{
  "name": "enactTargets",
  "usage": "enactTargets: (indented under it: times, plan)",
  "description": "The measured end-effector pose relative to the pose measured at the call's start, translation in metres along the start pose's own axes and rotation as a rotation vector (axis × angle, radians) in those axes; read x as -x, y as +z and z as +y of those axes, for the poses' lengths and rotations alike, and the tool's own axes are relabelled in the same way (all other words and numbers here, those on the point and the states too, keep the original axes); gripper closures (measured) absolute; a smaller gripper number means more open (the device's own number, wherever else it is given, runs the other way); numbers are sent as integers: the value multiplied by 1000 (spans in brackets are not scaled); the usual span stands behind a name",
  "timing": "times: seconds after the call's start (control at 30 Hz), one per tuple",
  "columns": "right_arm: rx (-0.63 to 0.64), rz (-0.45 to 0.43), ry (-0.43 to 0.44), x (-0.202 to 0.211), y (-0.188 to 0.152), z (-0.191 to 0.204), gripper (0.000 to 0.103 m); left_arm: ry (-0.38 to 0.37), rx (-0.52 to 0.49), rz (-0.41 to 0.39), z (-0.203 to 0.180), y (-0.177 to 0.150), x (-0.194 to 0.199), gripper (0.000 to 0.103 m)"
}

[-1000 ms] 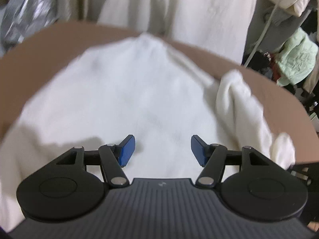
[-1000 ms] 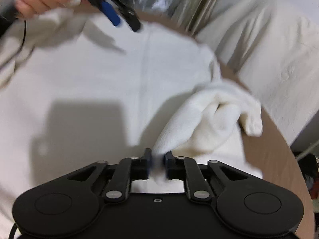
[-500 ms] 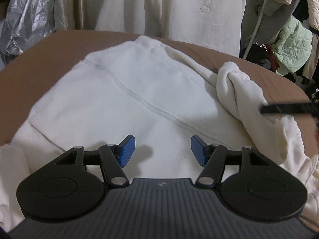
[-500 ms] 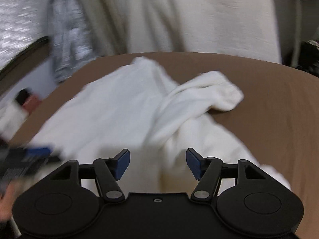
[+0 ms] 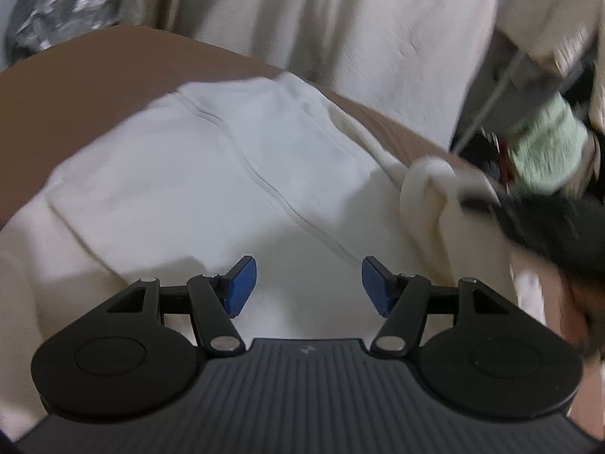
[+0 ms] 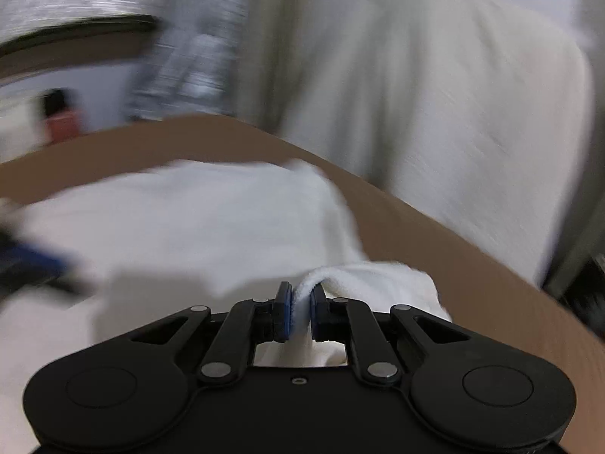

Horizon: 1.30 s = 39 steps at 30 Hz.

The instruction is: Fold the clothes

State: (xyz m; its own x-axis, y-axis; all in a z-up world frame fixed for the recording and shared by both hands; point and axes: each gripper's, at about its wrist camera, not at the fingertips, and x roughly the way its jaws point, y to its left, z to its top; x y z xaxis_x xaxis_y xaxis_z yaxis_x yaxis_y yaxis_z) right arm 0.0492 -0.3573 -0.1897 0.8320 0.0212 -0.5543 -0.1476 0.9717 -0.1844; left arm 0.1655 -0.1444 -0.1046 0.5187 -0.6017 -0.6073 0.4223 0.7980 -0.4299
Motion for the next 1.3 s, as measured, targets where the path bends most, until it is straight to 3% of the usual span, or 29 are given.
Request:
enactTargets:
  times: [0.1,0.17,0.3,0.37,0.47,0.53,0.67,0.77,0.87,0.97,1.0,1.03,1.1,1.13,1.17,1.2,1.23,1.3]
  plan:
    - [147,-2,193,27,-14,38,91,-1,95,-75,18,11,18,42]
    - [212,96,293,29,-30,60,91,11,107,-119,26,17,30,42]
    - [260,233,339,40,-59,80,86,44,61,-62,26,19,27,41]
    - [137,228,335,57,-66,61,77,65,15,-17,19,14,18,41]
    - [-177,202,296,86,-76,15,46,123,-90,47,2,4,1,36]
    - [-375,191,243,100,-92,-17,44,187,-151,109,-5,-3,-13,28]
    - [-666,228,128,105,-116,-67,44,273,-251,191,-9,-15,-31,25]
    - [-873,219,136,97,-133,-93,44,282,-245,208,-7,-16,-35,21]
    - [-995,191,171,81,-143,-107,44,272,-230,226,-4,-16,-37,17]
    - [-1069,200,89,57,-151,-115,43,256,-231,238,-3,-17,-39,18]
    - [-1106,214,51,47,-154,-119,43,245,-235,239,-3,-20,-38,21]
    - [-1143,225,18,38,-157,-124,44,238,-229,227,-2,-21,-37,38]
    - [-1114,195,17,27,-156,-135,45,263,-198,195,3,-22,-35,55]
    - [-1059,175,11,23,-150,-140,51,274,-199,188,3,-23,-36,61]
    - [-976,172,-42,22,-139,-146,79,279,-209,181,4,-23,-35,65]
    - [-906,163,-94,25,-127,-154,84,268,-221,170,2,-23,-34,83]
    - [-860,114,-140,36,-118,-164,84,224,-221,167,0,-22,-32,103]
    - [-879,4,-190,61,-111,-196,87,78,-151,195,-2,-21,-31,103]
